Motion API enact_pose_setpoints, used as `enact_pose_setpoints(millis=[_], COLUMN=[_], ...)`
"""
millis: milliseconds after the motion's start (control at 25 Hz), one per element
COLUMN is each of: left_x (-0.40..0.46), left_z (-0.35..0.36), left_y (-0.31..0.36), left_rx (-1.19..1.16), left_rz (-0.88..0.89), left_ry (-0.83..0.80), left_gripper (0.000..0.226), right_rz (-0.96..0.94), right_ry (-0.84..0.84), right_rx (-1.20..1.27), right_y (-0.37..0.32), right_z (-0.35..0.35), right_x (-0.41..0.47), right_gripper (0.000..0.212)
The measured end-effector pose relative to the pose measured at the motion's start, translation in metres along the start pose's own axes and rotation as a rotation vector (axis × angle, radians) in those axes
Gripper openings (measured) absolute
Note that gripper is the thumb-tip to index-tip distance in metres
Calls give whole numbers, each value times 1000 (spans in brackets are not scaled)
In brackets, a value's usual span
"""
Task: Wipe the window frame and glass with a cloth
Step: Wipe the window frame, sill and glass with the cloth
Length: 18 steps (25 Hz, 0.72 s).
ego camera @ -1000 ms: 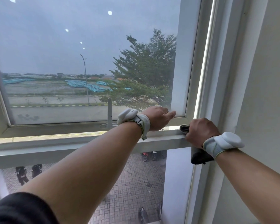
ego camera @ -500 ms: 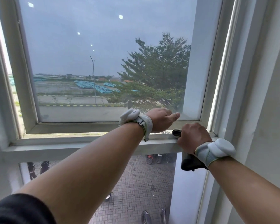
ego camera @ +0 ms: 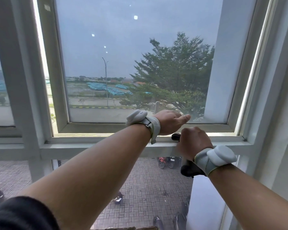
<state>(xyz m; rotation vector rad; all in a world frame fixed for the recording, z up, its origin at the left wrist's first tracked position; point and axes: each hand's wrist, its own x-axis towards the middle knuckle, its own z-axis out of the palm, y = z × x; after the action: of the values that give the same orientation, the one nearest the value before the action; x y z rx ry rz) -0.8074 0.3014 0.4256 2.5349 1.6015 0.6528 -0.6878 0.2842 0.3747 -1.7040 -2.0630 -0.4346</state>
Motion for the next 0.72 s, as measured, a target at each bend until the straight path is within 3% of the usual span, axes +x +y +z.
enact_pose_setpoints(millis=[720], left_x=[-104], left_z=[-69], left_y=[-117], left_rx=[-18], left_rz=[-226], left_ry=[21], left_gripper=[64], right_rz=[-212], right_ry=[-41], right_rx=[132], right_y=[-175], right_z=[-1], right_x=[-15], right_gripper=[25])
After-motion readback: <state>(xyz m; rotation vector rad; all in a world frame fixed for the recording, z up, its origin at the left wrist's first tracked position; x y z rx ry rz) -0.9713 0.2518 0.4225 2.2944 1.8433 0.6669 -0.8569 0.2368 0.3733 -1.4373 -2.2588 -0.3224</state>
